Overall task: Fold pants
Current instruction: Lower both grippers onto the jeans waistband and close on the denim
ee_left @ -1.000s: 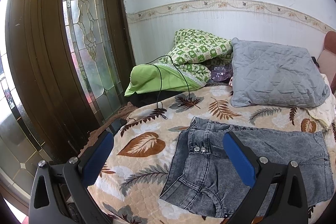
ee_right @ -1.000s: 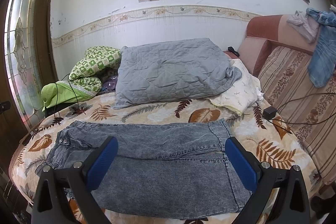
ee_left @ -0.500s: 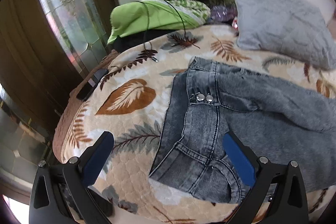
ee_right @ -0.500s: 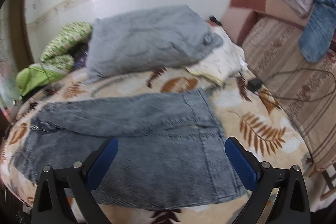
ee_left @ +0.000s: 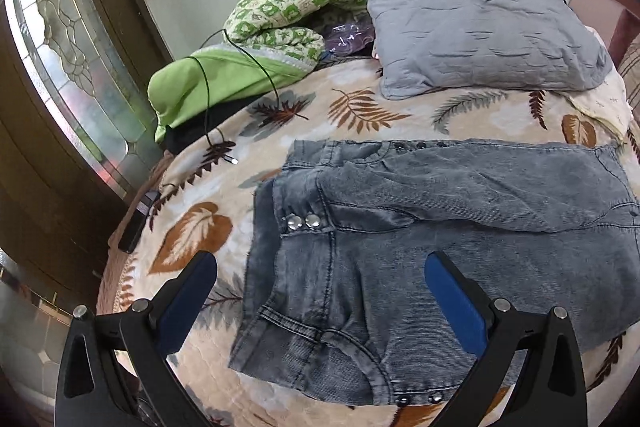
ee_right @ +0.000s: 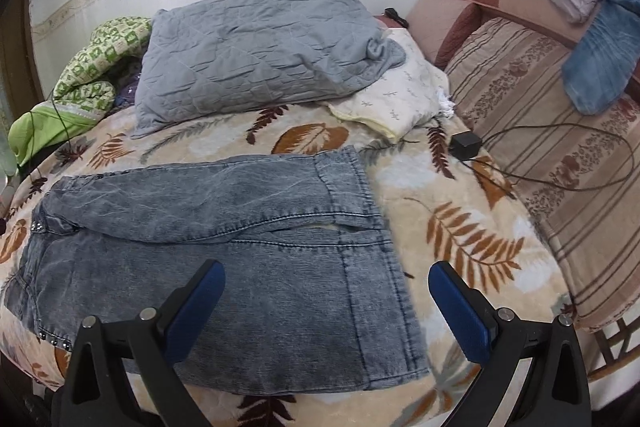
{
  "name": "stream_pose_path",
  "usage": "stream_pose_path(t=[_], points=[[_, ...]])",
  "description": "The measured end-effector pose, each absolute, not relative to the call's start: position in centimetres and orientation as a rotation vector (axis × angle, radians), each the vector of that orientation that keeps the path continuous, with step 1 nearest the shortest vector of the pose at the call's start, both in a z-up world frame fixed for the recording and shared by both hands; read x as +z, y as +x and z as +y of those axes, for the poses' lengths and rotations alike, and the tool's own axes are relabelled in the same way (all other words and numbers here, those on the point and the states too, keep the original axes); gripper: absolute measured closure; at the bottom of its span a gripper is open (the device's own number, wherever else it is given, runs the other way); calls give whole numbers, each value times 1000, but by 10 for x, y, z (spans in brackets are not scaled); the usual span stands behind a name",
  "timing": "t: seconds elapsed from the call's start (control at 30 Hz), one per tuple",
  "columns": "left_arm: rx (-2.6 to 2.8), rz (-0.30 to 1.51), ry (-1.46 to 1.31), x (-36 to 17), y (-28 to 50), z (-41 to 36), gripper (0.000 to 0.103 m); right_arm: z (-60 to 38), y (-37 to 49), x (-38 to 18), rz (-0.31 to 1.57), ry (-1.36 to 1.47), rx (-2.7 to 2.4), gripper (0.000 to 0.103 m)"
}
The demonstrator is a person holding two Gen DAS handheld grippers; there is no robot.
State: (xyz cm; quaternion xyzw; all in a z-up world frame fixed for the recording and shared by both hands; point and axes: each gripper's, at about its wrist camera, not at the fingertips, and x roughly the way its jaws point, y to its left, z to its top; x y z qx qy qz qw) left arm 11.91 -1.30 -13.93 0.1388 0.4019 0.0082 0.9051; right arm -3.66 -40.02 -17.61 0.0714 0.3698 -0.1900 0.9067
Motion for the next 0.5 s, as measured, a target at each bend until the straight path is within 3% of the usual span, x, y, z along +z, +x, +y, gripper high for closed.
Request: stream_pose_path(t=[0.3, 0.5], points=[[108, 829, 273, -128, 170, 44, 0, -415, -13, -196, 808, 237, -335, 0], [145, 948, 191, -149, 241, 91, 0, -420, 15, -194, 824, 239, -307, 0]])
